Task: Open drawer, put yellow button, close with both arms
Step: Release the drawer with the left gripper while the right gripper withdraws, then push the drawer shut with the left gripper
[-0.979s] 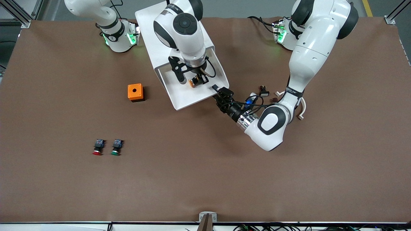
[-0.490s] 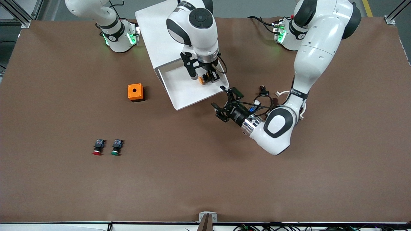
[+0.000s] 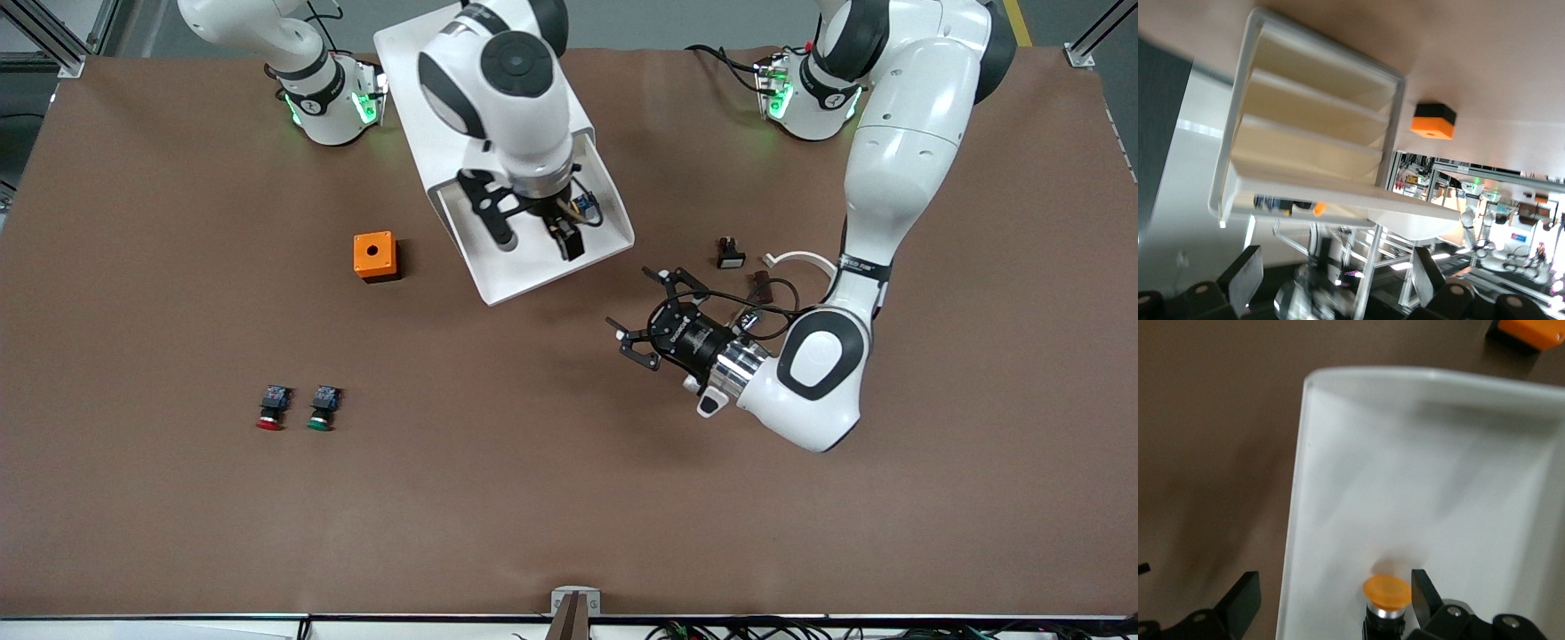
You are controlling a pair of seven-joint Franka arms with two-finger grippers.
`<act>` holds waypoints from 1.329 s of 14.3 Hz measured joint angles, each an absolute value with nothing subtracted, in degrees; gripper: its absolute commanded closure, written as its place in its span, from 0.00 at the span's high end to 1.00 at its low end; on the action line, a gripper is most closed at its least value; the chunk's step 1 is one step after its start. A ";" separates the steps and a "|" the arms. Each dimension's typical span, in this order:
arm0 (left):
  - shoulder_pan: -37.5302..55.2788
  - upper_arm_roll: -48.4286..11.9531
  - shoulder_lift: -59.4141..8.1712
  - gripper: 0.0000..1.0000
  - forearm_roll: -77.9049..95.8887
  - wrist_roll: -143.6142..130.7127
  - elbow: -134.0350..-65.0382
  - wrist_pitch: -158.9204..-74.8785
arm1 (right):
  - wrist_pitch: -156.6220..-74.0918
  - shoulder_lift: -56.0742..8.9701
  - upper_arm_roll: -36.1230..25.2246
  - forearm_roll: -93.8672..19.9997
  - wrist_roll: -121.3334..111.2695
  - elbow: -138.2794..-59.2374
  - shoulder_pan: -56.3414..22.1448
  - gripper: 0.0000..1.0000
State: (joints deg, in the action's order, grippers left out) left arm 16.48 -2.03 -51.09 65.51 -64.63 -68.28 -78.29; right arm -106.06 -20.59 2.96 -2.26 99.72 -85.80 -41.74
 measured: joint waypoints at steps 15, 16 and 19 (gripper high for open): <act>33.12 0.12 -39.24 0.99 18.49 -54.51 -66.92 -106.75 | -84.09 -14.10 2.24 -1.60 11.24 -81.29 -0.58 1.00; 34.12 0.14 -39.24 0.99 16.76 -54.74 -67.06 -106.89 | -83.77 -13.87 2.25 -0.77 8.50 -81.29 0.52 1.00; 36.87 0.16 -39.24 0.99 12.42 -56.56 -67.40 -106.99 | -82.97 -13.66 2.29 0.26 4.92 -81.29 1.92 1.00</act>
